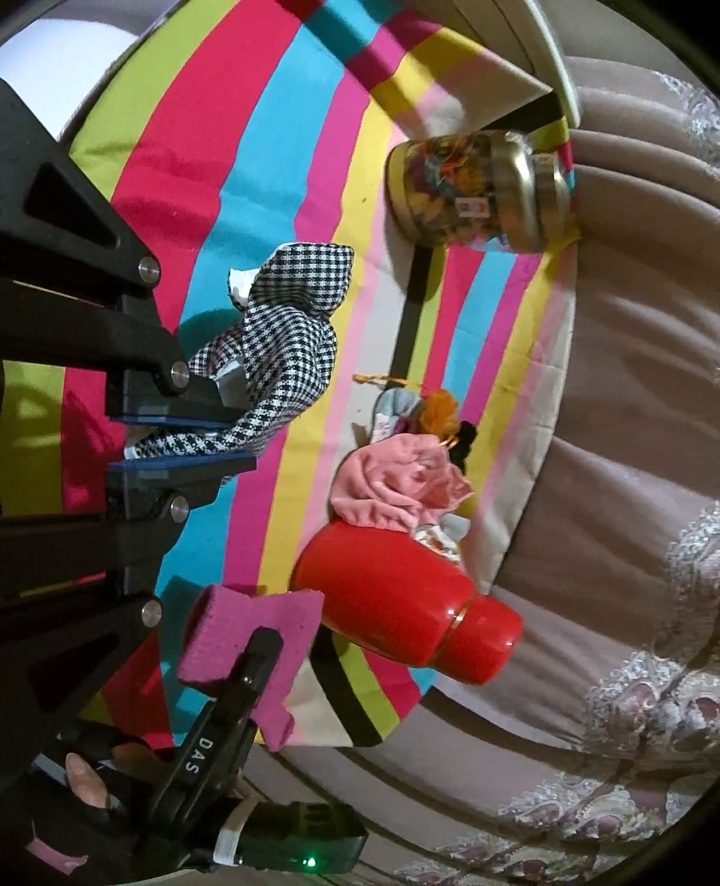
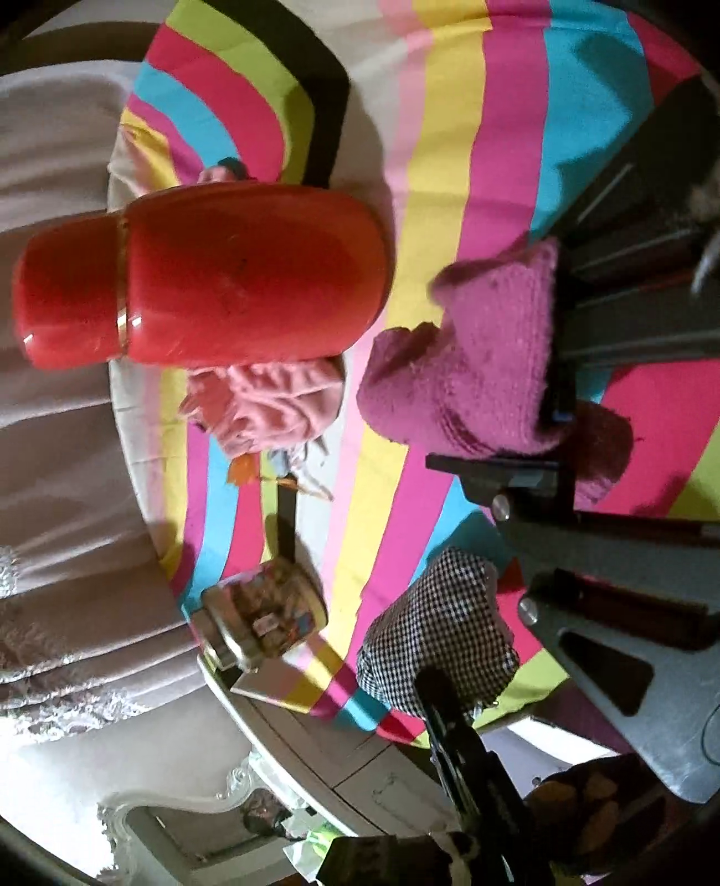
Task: Organize soft objects
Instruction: 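Carry both items to the white box and release them inside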
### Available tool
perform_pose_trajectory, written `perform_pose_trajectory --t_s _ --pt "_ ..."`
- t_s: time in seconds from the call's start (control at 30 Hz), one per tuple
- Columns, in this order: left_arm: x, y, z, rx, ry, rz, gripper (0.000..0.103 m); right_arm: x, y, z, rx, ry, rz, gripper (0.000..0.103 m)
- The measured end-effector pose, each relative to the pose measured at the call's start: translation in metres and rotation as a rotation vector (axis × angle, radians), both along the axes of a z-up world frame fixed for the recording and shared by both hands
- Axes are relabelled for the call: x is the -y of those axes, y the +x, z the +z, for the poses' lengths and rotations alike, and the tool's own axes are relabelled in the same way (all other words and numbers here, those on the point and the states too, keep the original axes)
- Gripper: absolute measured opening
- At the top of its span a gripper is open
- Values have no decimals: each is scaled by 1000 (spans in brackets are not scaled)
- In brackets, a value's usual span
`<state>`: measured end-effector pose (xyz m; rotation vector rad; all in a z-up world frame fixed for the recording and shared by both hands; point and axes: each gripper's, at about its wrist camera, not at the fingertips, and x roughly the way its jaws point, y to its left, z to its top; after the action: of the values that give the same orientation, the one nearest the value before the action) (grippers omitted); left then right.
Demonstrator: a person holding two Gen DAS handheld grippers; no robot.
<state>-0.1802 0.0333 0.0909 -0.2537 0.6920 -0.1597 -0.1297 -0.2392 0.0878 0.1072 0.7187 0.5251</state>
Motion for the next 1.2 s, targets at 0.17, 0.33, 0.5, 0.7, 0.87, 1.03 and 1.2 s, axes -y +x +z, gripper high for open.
perform_pose_trajectory --t_s 0.17,0.33,0.5,0.7,0.87,1.03,1.2 --pt "-16 -11 15 33 -2 33 9 -14 -12 17 37 1 50 11" --pt "-35 -26 21 32 7 81 9 -42 -27 26 71 -14 141 11" --pt "-59 -48 19 11 11 147 9 -72 -41 29 83 -29 233 11" --pt "-88 -76 17 2 10 235 9 -108 -60 35 105 -65 358 11" --pt "-107 -96 15 -4 11 298 9 -143 -78 45 144 -94 465 11" --pt "-127 -117 13 -11 14 365 9 -176 -97 51 174 -123 569 11" --pt "-147 -137 5 -29 3 436 9 -206 -118 54 213 -164 660 11"
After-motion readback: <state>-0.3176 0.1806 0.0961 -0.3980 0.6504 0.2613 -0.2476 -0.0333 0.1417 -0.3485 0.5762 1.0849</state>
